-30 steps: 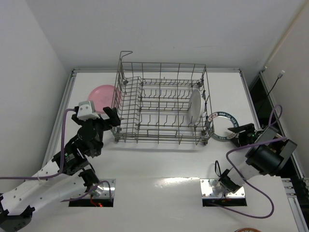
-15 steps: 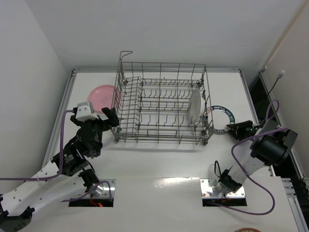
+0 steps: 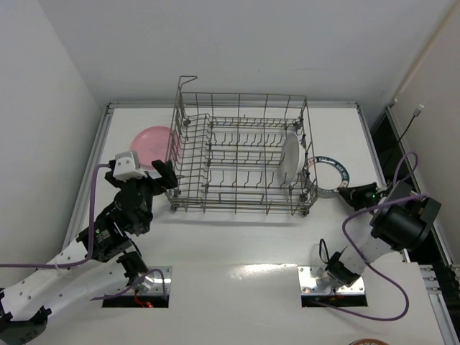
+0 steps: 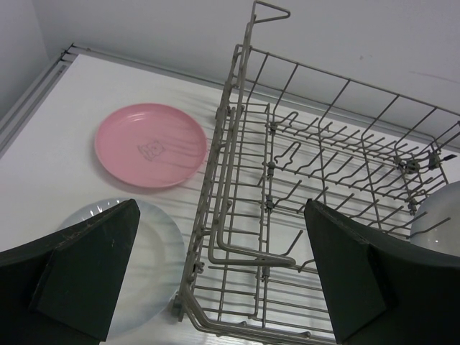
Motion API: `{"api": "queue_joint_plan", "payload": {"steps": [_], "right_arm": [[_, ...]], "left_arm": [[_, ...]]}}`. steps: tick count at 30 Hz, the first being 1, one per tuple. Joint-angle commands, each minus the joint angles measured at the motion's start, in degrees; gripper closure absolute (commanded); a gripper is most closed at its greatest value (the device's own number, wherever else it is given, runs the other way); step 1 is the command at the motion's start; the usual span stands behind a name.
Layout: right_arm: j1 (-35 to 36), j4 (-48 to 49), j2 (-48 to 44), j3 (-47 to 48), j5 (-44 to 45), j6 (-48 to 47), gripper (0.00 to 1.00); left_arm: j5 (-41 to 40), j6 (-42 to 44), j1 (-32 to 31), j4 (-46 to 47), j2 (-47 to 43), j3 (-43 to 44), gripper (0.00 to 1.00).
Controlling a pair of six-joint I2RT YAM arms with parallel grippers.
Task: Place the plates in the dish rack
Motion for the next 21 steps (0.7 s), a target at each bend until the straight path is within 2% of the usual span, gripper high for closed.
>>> {"api": "queue_joint_plan", "payload": {"steps": [1, 5, 7, 12, 16, 21], "right_arm": [[-0.5, 4.5, -6.2, -0.9, -0.5, 0.1, 1.00], [-0.5, -0.1, -15.2, -0.9, 1.7, -2.4, 1.00], [0.1, -5.8, -19.8, 1.3, 3.8, -5.1, 1.00], [0.1, -18.1, -36.8, 7.5, 13.5, -9.2, 1.00], [1.4, -27.4, -46.7, 10.8, 23.8, -11.6, 1.00], [4.9, -31.7, -52.9, 15.0, 28.3, -14.0, 1.00]], "left_arm": [[-1.2, 0.4, -0.9, 2.7, -0.5, 0.1, 0.00], [-1.2, 0.4, -0.9, 2.7, -0.5, 0.1, 0.00], [-1.2, 0.4, -0.9, 2.7, -0.5, 0.1, 0.00], [-1.2, 0.4, -0.9, 2.7, -0.5, 0.1, 0.00], [-1.2, 0.4, -0.9, 2.7, -0.5, 0.1, 0.00], [-0.7, 0.4, -0.9, 2.7, -0.5, 0.1, 0.00]]}}
